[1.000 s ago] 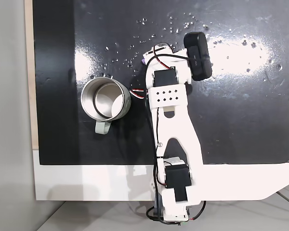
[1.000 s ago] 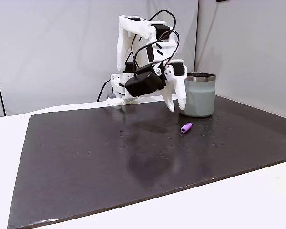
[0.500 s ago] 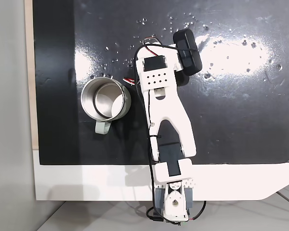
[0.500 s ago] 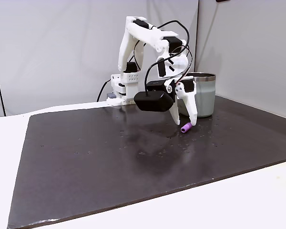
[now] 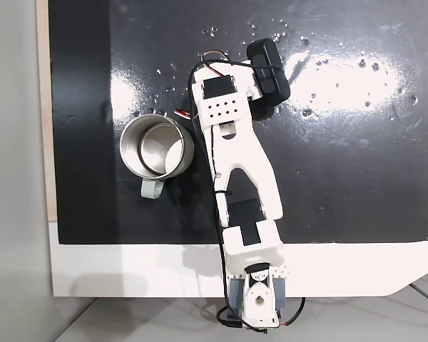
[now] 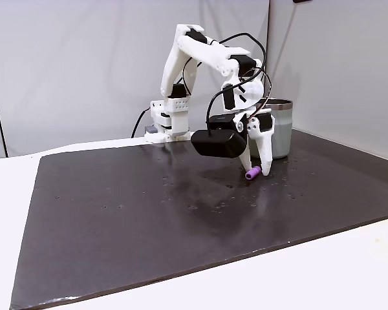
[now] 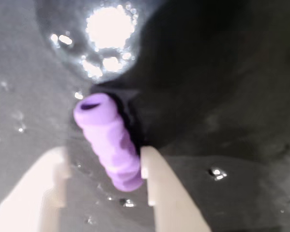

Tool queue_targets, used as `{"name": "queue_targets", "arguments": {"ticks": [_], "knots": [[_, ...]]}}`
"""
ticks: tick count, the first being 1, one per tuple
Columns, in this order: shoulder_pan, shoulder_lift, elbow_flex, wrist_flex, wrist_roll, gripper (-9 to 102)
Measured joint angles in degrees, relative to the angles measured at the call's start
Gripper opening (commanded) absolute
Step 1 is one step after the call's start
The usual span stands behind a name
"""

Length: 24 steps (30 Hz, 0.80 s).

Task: Grasp a pengrip and put it in the cup.

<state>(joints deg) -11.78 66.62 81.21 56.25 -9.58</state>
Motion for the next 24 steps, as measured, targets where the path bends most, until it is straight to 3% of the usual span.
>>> {"name": "queue_targets", "arguments": {"ticks": [13,24], "knots": [[0.0,1.0,-0.4,1.0,1.6,0],[-1.0,18.0,-2.2,15.6,2.0,0]]}}
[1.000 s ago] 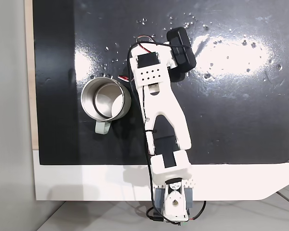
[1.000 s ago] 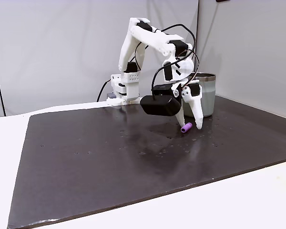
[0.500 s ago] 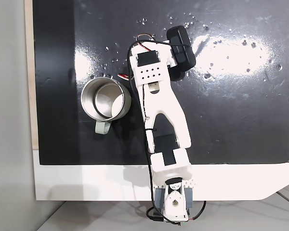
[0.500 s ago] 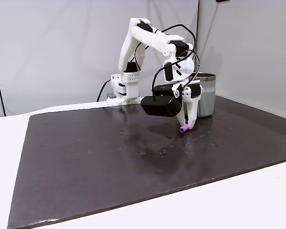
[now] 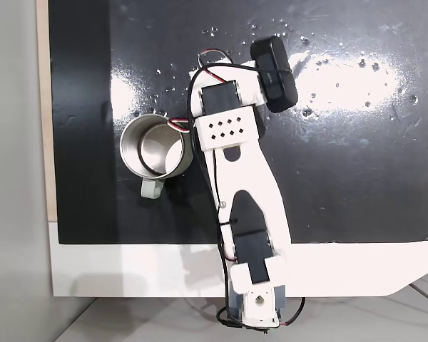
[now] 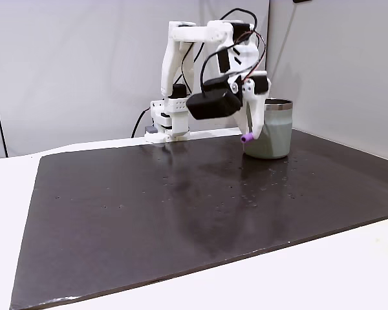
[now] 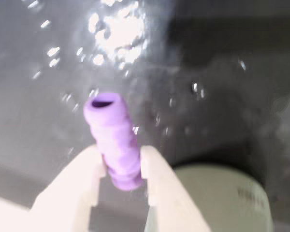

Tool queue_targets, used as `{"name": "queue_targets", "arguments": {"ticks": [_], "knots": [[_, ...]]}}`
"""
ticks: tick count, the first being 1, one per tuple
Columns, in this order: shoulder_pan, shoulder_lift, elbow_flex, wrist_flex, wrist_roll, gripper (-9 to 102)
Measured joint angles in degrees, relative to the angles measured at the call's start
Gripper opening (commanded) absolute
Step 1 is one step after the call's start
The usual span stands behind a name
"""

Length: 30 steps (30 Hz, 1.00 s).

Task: Grasp a pengrip and put it in the cup.

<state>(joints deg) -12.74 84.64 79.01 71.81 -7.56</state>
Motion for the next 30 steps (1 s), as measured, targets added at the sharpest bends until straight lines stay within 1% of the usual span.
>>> {"name": "queue_targets", "arguments": {"ticks": [6,12,24,30], "knots": [[-3.9,9.3,-6.1,9.8,0.0,0],[-9.5,10.7,-12.6,16.3,1.8,0],[-22.2,8.4,-14.7,24.3,4.0,0],[-24.6,6.7,-14.7,25.9,4.2,0]]}}
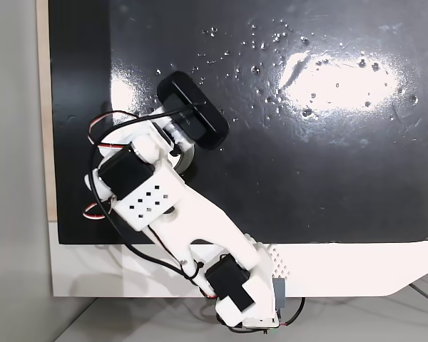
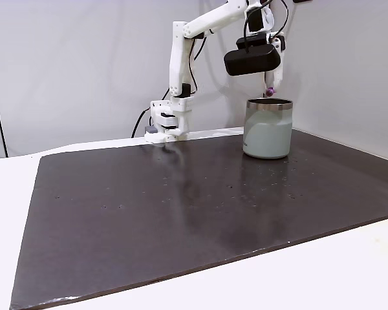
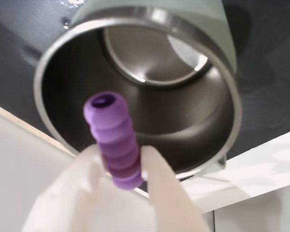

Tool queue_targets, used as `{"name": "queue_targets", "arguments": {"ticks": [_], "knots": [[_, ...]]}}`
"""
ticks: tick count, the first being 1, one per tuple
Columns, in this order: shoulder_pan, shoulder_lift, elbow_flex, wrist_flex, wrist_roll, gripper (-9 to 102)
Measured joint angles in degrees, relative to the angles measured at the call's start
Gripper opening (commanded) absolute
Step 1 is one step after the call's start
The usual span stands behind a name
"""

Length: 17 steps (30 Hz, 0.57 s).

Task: Grasp a pengrip and put it in the cup.

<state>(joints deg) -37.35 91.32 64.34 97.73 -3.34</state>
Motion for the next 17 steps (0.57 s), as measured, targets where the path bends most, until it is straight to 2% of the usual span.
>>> {"name": "queue_targets", "arguments": {"ticks": [2,7,17], "knots": [[-0.1,0.0,0.0,0.0,0.0,0],[0.0,0.0,0.0,0.0,0.0,19],[0.0,0.0,0.0,0.0,0.8,19]]}}
